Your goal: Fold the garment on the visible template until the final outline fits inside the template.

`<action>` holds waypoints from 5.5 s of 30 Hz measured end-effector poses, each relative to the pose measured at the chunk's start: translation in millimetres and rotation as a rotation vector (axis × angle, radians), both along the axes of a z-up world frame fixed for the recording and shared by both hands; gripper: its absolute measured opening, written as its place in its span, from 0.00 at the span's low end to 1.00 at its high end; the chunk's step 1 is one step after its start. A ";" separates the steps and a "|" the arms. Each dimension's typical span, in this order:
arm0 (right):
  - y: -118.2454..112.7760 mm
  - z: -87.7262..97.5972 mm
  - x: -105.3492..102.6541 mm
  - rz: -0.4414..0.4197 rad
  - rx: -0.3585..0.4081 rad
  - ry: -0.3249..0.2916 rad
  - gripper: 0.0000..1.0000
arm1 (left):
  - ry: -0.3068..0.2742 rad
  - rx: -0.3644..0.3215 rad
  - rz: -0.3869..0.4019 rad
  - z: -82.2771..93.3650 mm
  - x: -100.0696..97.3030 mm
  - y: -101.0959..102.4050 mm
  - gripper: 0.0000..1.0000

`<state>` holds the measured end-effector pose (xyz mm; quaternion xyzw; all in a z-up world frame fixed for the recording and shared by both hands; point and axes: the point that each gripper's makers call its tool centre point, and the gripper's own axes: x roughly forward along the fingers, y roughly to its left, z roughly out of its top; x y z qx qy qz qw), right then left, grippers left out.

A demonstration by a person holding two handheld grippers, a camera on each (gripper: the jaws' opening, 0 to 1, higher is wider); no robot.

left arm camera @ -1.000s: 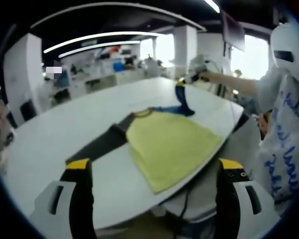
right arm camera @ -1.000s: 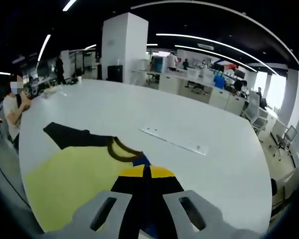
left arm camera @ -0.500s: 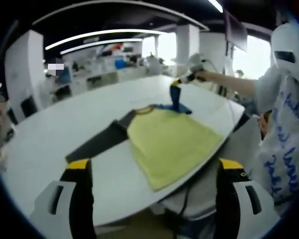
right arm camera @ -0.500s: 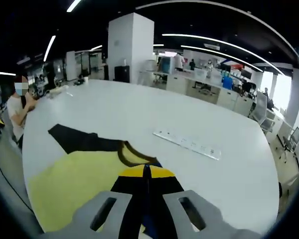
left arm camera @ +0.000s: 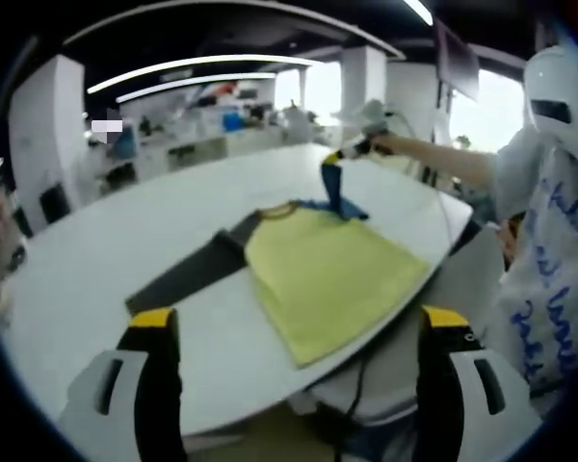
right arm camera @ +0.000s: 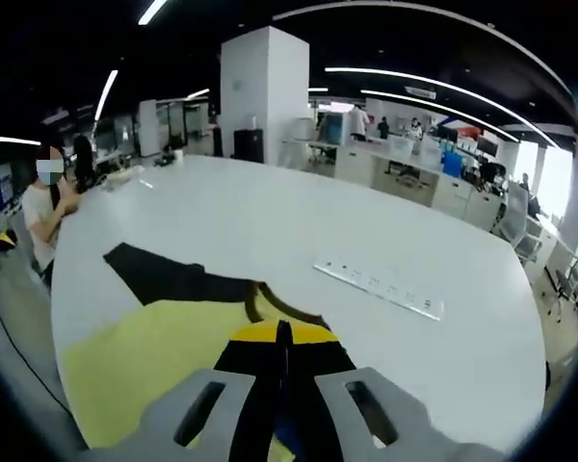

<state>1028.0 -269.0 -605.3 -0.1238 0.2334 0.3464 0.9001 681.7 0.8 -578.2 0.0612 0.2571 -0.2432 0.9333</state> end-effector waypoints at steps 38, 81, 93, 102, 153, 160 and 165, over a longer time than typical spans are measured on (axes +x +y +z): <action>90.9 -5.0 1.0 0.139 0.002 0.019 0.01 | 0.007 -0.019 0.002 -2.5 -0.9 5.2 0.99; 147.8 -70.5 0.8 0.199 -0.020 0.114 0.01 | 0.061 -0.029 0.033 -16.8 -0.4 14.7 0.99; 156.6 -91.8 3.1 0.203 -0.016 0.148 0.01 | 0.084 -0.037 0.041 -21.5 0.1 17.2 0.99; 162.7 -106.9 3.9 0.201 -0.027 0.166 0.01 | 0.092 -0.033 0.041 -23.6 2.1 18.5 0.99; 182.8 -143.3 24.6 0.204 0.001 0.193 0.04 | 0.104 -0.039 0.070 -24.8 9.5 23.5 0.96; 166.1 -121.3 32.6 0.184 0.015 0.159 0.10 | 0.091 -0.036 0.062 -21.0 8.2 20.5 0.96; 140.4 -116.3 36.1 0.146 0.003 0.155 0.11 | 0.084 -0.035 0.059 -19.3 6.6 20.2 0.96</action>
